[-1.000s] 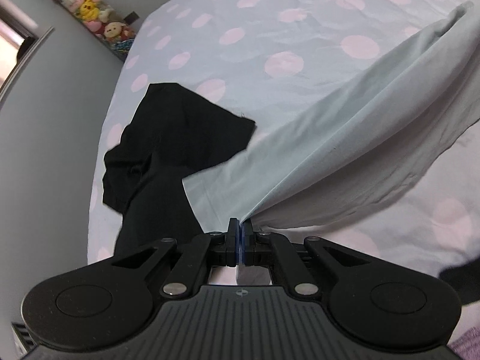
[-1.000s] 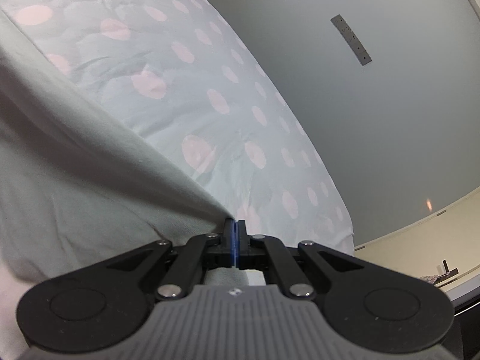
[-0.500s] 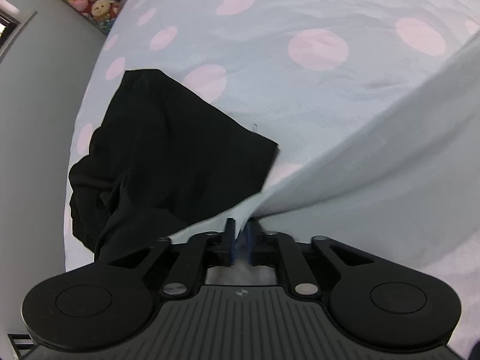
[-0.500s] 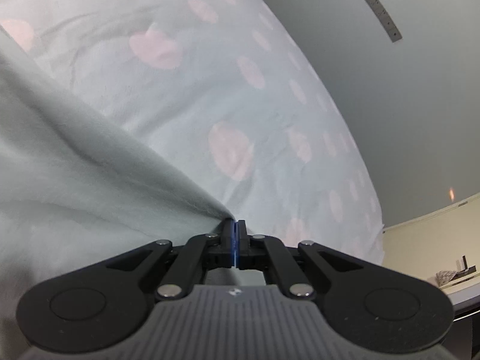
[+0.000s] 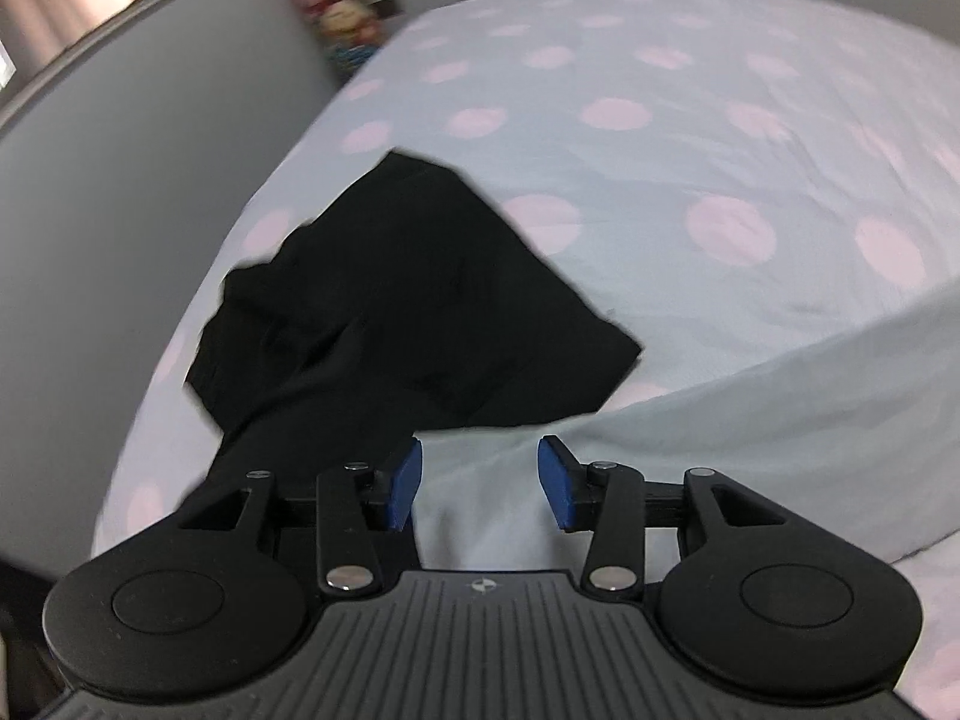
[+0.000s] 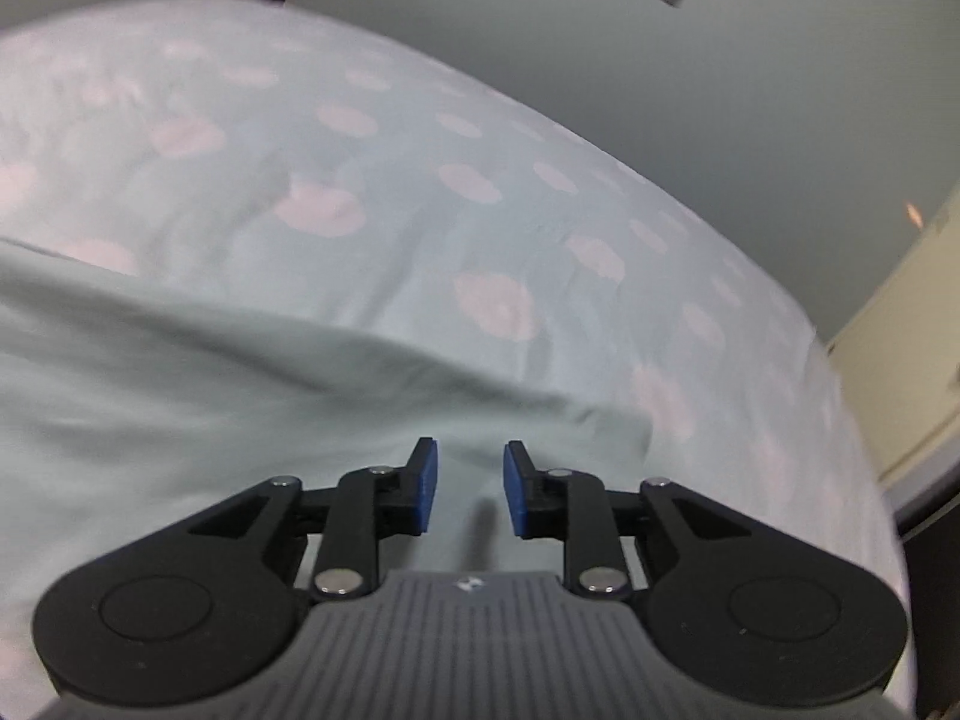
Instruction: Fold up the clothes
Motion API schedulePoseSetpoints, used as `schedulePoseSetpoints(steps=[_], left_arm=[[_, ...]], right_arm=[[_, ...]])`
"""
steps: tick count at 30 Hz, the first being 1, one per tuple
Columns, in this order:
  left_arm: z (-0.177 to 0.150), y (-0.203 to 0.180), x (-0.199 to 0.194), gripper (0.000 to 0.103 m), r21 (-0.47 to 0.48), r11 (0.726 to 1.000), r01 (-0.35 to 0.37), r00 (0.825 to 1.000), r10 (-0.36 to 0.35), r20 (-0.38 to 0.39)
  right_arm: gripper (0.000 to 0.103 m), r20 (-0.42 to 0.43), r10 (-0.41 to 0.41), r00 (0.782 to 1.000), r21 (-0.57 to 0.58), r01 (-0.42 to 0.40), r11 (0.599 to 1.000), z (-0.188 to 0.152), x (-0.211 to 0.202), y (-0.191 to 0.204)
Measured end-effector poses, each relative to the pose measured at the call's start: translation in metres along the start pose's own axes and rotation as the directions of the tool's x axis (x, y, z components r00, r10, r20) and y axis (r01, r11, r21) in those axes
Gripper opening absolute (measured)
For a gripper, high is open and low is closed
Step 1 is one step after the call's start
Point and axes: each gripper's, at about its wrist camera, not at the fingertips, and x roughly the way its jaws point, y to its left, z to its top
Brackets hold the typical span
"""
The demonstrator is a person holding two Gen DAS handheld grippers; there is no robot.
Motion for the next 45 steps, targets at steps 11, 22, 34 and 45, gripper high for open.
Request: schedulePoseSetpoints(steps=[11, 22, 34, 45], left_arm=[[-0.049, 0.037, 0.025, 0.041, -0.373, 0.913, 0.167, 0.984, -0.176, 0.010], [-0.038, 0.015, 0.012, 0.006, -0.235, 0.965, 0.117, 0.992, -0.100, 0.082], [-0.036, 0.009, 0.051, 0.005, -0.111, 0.993, -0.031, 0.997, 0.023, -0.077], [-0.051, 0.029, 0.032, 0.041, -0.248, 0.968, -0.031, 0.999, 0.024, -0.032]], right_arm=[[0.032, 0.072, -0.023, 0.997, 0.207, 0.008, 0.978, -0.042, -0.044, 0.016], [0.034, 0.070, -0.041, 0.997, 0.139, 0.030, 0.990, -0.051, -0.026, 0.032], [0.039, 0.061, -0.029, 0.998, 0.140, 0.020, 0.990, -0.053, -0.022, 0.033], [0.046, 0.037, -0.023, 0.999, 0.222, 0.015, 0.975, -0.056, -0.015, 0.019]])
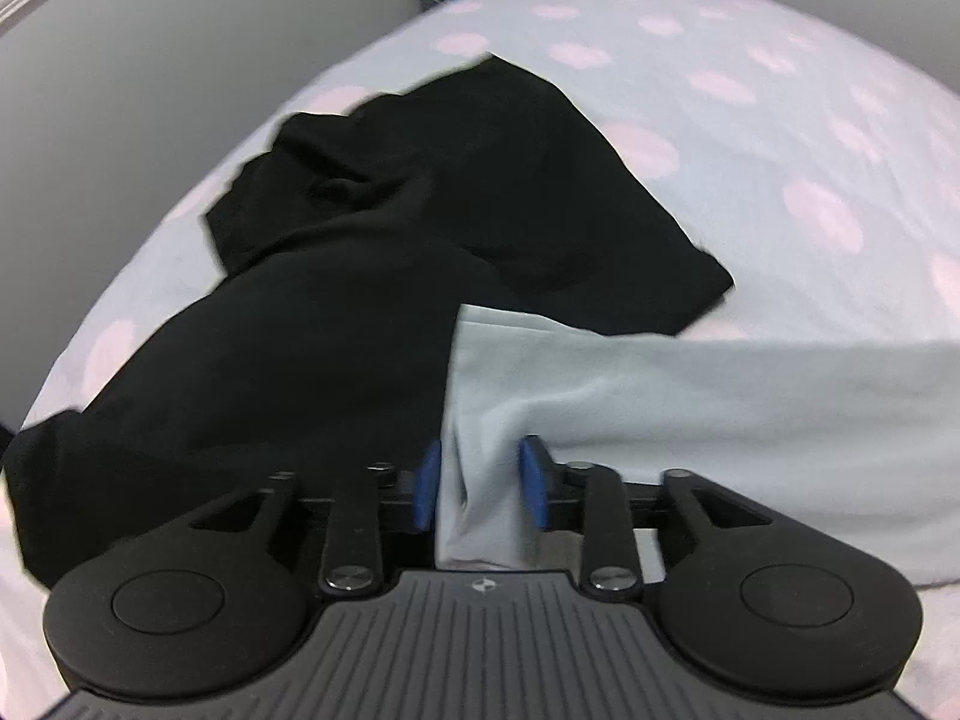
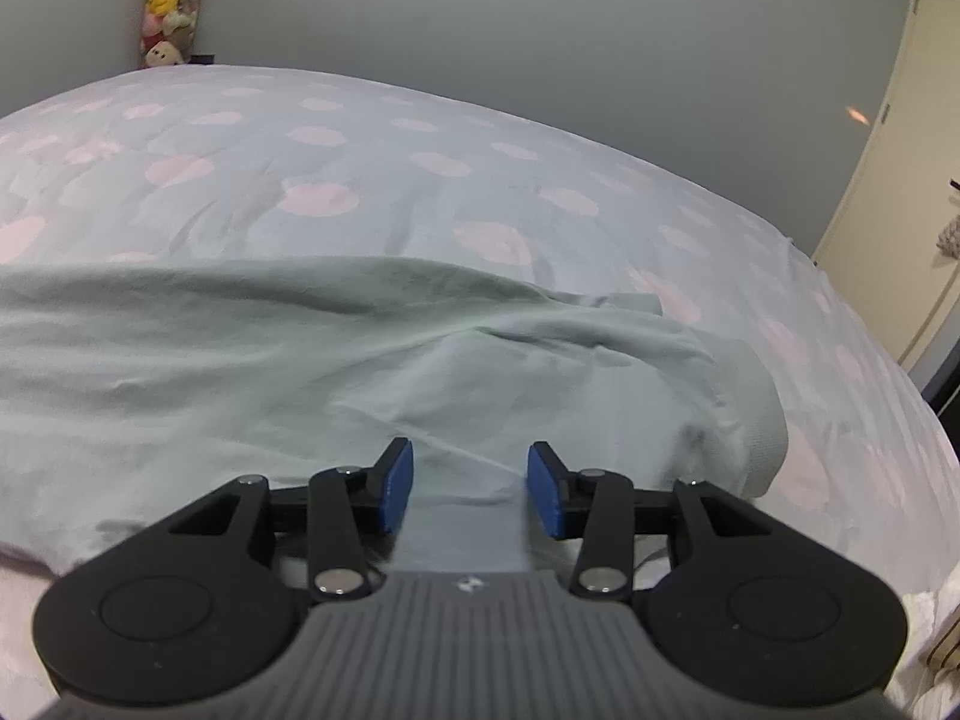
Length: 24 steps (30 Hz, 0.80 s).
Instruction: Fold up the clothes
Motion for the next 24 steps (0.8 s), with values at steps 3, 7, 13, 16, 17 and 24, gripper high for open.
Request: schedulePoseSetpoints(steps=[3, 7, 13, 16, 17, 24], left_arm=[[-0.006, 0.015, -0.011, 0.043, -0.113, 0.993, 0.020, 1.000, -0.018, 0.017], [-0.018, 0.025, -0.013, 0.049, -0.297, 0.949, 0.104, 0.994, -0.107, 0.004], [-0.036, 0.019, -0.003, 0.050, -0.389, 0.912, 0.128, 0.989, -0.145, -0.015], [-0.043, 0.024, 0.001, 0.056, -0.480, 0.863, 0.157, 0.986, -0.167, 0.023], [-0.044, 0.026, 0.002, 0.056, -0.503, 0.848, 0.166, 0.984, -0.172, 0.035], [-0.042, 0.020, 0.005, 0.056, -0.490, 0.861, 0.140, 0.989, -0.144, 0.029]], right_arm=[[0.048, -0.005, -0.010, 1.000, 0.030, 0.010, 1.000, 0.001, 0.000, -0.005], [0.049, -0.013, -0.024, 1.000, 0.067, 0.025, 0.997, 0.001, 0.000, -0.012], [0.052, -0.015, -0.070, 0.997, 0.211, 0.072, 0.975, 0.002, -0.010, -0.042], [0.053, -0.062, -0.068, 0.996, 0.393, 0.087, 0.915, -0.004, -0.008, -0.076], [0.053, -0.081, -0.060, 0.995, 0.466, 0.091, 0.880, -0.007, -0.006, -0.090], [0.053, -0.080, -0.025, 0.996, 0.768, 0.078, 0.636, -0.027, 0.010, -0.158]])
